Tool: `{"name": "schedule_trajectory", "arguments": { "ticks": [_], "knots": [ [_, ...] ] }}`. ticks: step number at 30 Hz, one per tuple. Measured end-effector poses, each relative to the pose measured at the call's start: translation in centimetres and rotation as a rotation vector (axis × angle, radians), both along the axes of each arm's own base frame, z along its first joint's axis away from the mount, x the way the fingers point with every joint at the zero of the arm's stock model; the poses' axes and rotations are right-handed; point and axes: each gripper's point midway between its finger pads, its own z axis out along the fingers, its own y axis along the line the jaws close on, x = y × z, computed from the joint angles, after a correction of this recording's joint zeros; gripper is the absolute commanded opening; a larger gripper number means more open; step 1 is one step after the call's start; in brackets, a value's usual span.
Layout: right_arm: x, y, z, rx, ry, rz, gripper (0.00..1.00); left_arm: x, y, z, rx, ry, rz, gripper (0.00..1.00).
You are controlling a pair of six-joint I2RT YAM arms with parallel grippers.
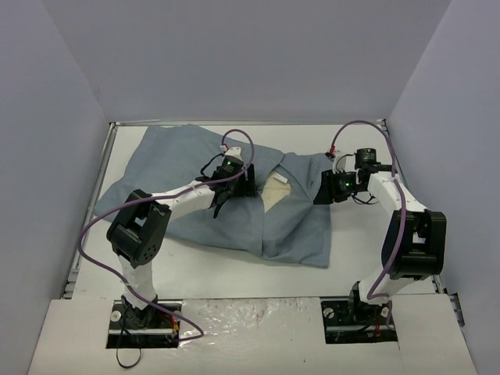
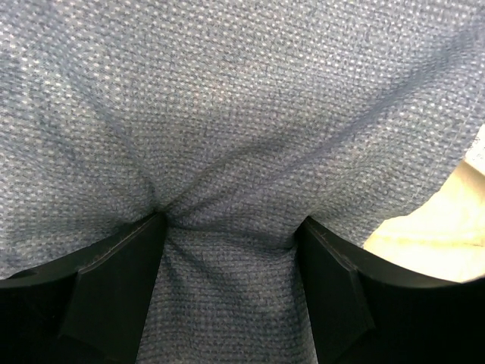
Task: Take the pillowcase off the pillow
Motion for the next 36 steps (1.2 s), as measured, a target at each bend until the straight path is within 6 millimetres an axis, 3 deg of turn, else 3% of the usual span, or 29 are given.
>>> {"name": "schedule_trajectory", "arguments": {
  "ticks": [1,2,4,6,7,8,10,11,13,18,24,27,28,30,31,34,36],
  "knots": [
    [0.0,0.0,0.1,0.001,-0.003,0.002,0.28,0.4,0.6,0.0,-0.002,-0.001,0.015,0.68],
    [0.0,0.0,0.2,0.001,-0.003,0.003,0.1,0.8,1.1,0.0,-0.003,-0.004,0.031,0.68],
    [-0.1,-0.1,0.2,0.002,0.001,0.002,0.06,1.6,2.1,0.0,-0.001,-0.013,0.063,0.68],
    [-0.3,-0.1,0.1,0.005,0.011,0.001,0.08,1.9,2.7,-0.1,-0.003,-0.022,0.082,0.68],
    [-0.3,-0.1,0.0,0.008,0.015,0.001,0.13,2.0,3.0,-0.1,-0.005,-0.025,0.089,0.68],
    [-0.3,0.0,0.0,0.013,0.02,0.002,0.36,2.0,3.1,0.0,-0.008,-0.028,0.094,0.68],
    [-0.4,0.5,0.0,0.05,0.04,0.01,0.72,2.0,3.4,0.0,-0.013,-0.034,0.098,0.68],
    [-0.3,0.8,0.1,0.077,0.053,0.012,0.78,2.0,3.4,0.0,-0.015,-0.036,0.099,0.68],
    [0.3,1.5,0.6,0.138,0.067,0.019,0.86,2.0,3.4,0.1,-0.018,-0.039,0.097,0.68],
    [3.1,3.1,1.8,0.25,0.116,-0.01,0.87,1.9,3.3,0.1,-0.026,-0.044,0.094,0.68],
    [4.3,5.8,1.8,0.234,0.169,-0.093,0.96,1.8,3.3,0.2,-0.043,-0.047,0.092,0.68],
    [4.6,8.5,1.9,0.191,0.153,-0.107,0.85,1.7,3.3,0.3,-0.048,-0.047,0.089,0.68],
    [4.5,9.5,1.9,0.183,0.149,-0.106,0.71,1.7,3.3,0.4,-0.049,-0.047,0.089,0.68],
    [4.6,10.7,1.9,0.173,0.145,-0.112,0.57,1.6,3.4,0.4,-0.049,-0.047,0.088,0.68],
    [4.7,10.8,1.8,0.167,0.148,-0.126,0.39,1.5,3.4,0.5,-0.05,-0.047,0.088,0.68],
    [5.3,10.0,1.4,0.155,0.151,-0.181,0.08,1.4,3.5,0.5,-0.049,-0.046,0.089,0.68],
    [5.6,9.0,1.1,0.152,0.159,-0.218,0.01,1.4,3.6,0.5,-0.049,-0.044,0.09,0.67]
  ]
}}
